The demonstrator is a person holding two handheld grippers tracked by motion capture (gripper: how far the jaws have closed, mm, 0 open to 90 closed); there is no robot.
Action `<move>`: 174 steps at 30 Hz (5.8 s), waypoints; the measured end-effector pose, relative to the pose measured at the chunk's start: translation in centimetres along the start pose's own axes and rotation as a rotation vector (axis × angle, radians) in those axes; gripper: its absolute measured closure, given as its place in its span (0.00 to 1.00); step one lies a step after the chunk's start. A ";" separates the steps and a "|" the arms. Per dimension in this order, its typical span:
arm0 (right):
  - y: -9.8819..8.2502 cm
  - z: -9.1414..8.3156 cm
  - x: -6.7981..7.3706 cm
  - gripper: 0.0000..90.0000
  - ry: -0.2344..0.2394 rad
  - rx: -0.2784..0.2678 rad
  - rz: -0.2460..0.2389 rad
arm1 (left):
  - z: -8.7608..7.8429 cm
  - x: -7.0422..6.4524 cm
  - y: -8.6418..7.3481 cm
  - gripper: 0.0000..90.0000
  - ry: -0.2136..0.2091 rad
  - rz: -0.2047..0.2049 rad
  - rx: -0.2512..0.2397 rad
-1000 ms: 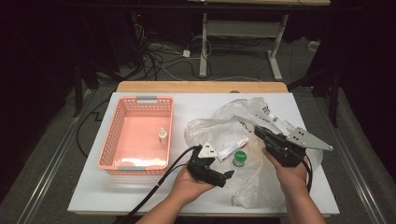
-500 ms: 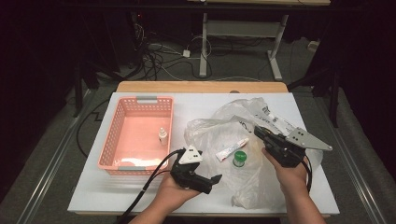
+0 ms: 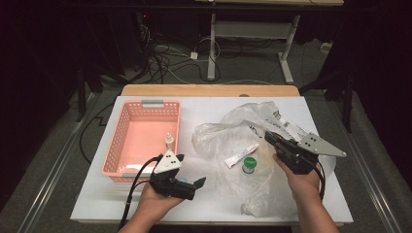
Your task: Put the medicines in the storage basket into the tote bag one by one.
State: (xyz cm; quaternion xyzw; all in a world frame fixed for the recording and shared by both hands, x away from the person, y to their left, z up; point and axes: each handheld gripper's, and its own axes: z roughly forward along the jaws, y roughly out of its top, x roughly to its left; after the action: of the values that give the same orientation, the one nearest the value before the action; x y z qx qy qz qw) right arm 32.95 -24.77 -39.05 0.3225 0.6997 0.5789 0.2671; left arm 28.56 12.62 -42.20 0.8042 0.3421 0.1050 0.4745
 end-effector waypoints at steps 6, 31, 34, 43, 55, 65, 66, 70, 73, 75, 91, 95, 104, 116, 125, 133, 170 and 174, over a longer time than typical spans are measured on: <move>-0.1 0.2 0.1 1.00 0.003 0.006 0.004 | -1.9 2.3 -0.5 0.00 0.068 -0.035 -0.015; -0.1 0.1 -0.1 1.00 0.002 0.002 0.008 | -4.8 7.6 -2.2 0.00 0.214 -0.157 -0.018; -0.1 0.0 -0.2 1.00 0.000 0.003 0.006 | -5.0 7.9 -2.0 0.00 0.205 -0.179 -0.023; -0.1 0.1 -0.2 1.00 -0.001 0.002 0.009 | -4.5 8.3 0.6 0.00 0.176 -0.196 -0.043; 0.1 -0.3 -0.4 1.00 -0.010 -0.012 0.010 | -1.9 11.0 3.2 0.04 0.229 -0.154 0.029; 0.1 -0.3 -0.5 1.00 -0.010 -0.009 0.018 | 0.5 12.7 3.6 0.21 0.240 -0.173 0.162; 0.1 -0.3 -0.5 1.00 -0.011 -0.012 0.015 | 0.7 12.9 3.6 0.21 0.240 -0.173 0.176; 0.2 -0.5 -0.6 1.00 -0.016 -0.015 0.019 | 1.2 13.4 3.4 0.31 0.223 -0.194 0.207; 0.1 -0.4 -0.6 1.00 -0.013 -0.013 0.013 | 2.0 13.4 3.6 0.32 0.239 -0.170 0.256; 0.1 -0.3 -0.5 1.00 -0.013 -0.009 0.017 | 2.4 13.3 3.7 0.36 0.234 -0.159 0.284; 0.0 -0.3 -0.5 1.00 -0.011 -0.009 0.014 | 4.3 14.3 3.5 0.49 0.219 -0.177 0.407; 0.0 -0.3 -0.6 1.00 -0.009 -0.007 0.016 | 4.9 14.5 3.4 0.51 0.224 -0.167 0.433; 0.0 -0.4 -0.6 1.00 -0.011 -0.007 0.020 | 5.4 14.3 3.4 0.63 0.220 -0.155 0.460; 0.0 -0.4 -0.7 1.00 -0.010 -0.008 0.015 | 4.5 13.9 3.9 0.64 0.244 -0.146 0.406; 0.1 -0.3 -0.5 1.00 0.004 -0.003 0.010 | 1.9 13.7 4.4 0.64 0.268 -0.168 0.311; 0.2 -0.4 -0.5 1.00 0.008 -0.007 0.001 | 0.8 12.0 4.5 0.64 0.271 -0.116 0.276; 0.2 -0.2 0.0 1.00 0.018 0.001 -0.011 | -5.5 5.2 -1.0 0.65 0.218 -0.101 -0.077; 0.2 -0.3 -0.1 1.00 0.020 -0.002 -0.017 | -5.2 4.5 -0.9 0.64 0.185 -0.097 -0.082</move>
State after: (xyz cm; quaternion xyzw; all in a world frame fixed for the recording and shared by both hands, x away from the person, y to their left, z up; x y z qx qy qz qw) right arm 32.81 -24.97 -38.76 0.3103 0.7043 0.5806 0.2655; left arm 28.95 19.48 -40.87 0.7536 0.4183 0.1697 0.4779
